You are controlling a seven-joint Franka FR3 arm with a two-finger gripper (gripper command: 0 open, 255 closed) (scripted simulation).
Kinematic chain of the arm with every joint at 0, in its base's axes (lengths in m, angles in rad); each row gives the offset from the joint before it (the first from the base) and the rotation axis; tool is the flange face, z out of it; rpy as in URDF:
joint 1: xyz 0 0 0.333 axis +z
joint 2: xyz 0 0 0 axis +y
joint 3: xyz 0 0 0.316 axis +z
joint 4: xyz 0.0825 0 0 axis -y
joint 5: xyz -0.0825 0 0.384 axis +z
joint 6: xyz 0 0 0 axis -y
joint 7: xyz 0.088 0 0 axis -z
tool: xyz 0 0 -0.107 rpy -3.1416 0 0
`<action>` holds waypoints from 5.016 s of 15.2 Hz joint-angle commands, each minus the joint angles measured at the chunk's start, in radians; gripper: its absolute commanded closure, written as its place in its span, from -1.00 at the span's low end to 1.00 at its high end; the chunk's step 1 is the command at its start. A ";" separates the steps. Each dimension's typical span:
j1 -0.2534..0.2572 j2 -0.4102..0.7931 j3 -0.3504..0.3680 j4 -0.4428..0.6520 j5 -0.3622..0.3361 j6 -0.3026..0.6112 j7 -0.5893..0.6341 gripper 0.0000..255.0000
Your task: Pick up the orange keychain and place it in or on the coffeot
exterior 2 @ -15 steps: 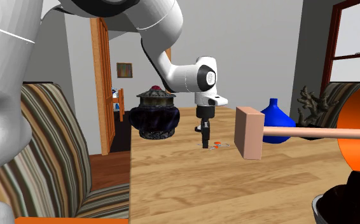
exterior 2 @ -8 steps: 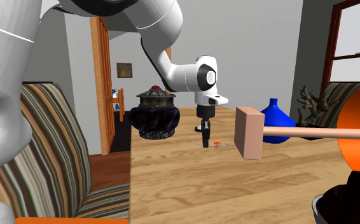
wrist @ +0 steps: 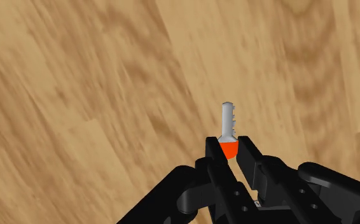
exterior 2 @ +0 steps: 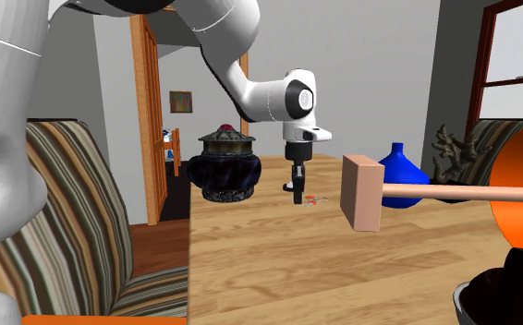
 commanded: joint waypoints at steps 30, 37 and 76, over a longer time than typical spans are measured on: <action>-0.009 -0.102 0.045 0.304 0.095 -0.378 -0.068 1.00; -0.055 -0.148 0.039 0.315 0.128 -0.421 -0.126 1.00; -0.516 -0.300 -0.323 0.111 0.257 -0.309 -0.950 1.00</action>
